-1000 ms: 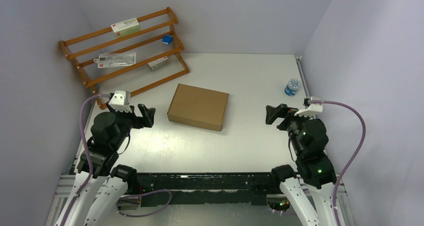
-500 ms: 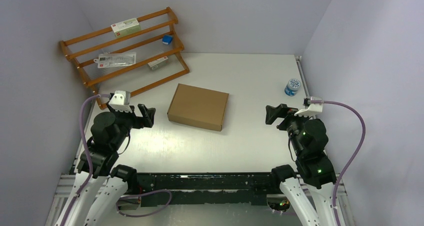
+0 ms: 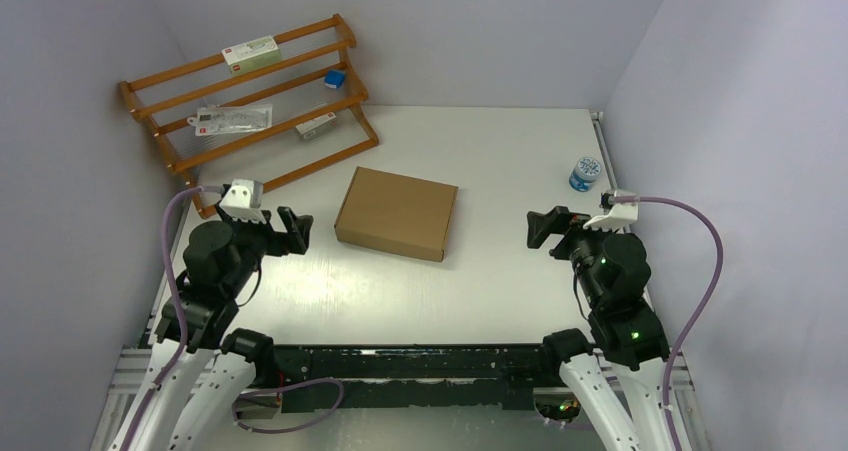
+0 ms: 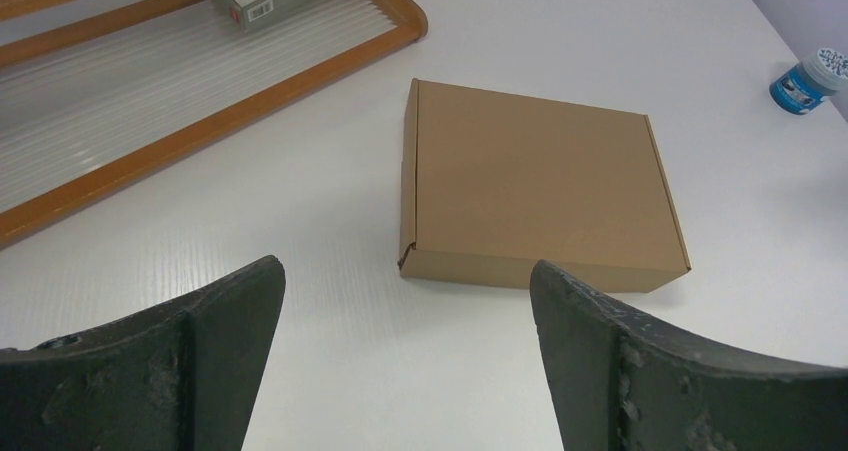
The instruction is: Fold the paper box
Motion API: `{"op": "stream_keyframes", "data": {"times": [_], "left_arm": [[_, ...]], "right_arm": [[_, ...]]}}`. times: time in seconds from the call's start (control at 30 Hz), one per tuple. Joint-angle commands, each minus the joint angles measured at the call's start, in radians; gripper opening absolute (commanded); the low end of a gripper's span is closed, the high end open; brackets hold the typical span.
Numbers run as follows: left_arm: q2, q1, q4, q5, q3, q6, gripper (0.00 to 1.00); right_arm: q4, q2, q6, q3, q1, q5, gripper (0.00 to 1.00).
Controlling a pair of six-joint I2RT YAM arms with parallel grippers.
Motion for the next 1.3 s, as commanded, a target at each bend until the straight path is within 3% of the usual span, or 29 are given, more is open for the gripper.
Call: {"op": "stream_keyframes", "data": {"times": [0.0, 1.27], "left_arm": [[0.000, 0.012, 0.037, 0.032, -0.002, 0.015, 0.97], [0.004, 0.013, 0.051, 0.051, -0.008, 0.018, 0.97]], "right_arm": [[0.028, -0.009, -0.003, -0.009, -0.003, -0.019, 1.00], [0.045, 0.024, 0.007, -0.018, -0.002, -0.060, 1.00]]}}
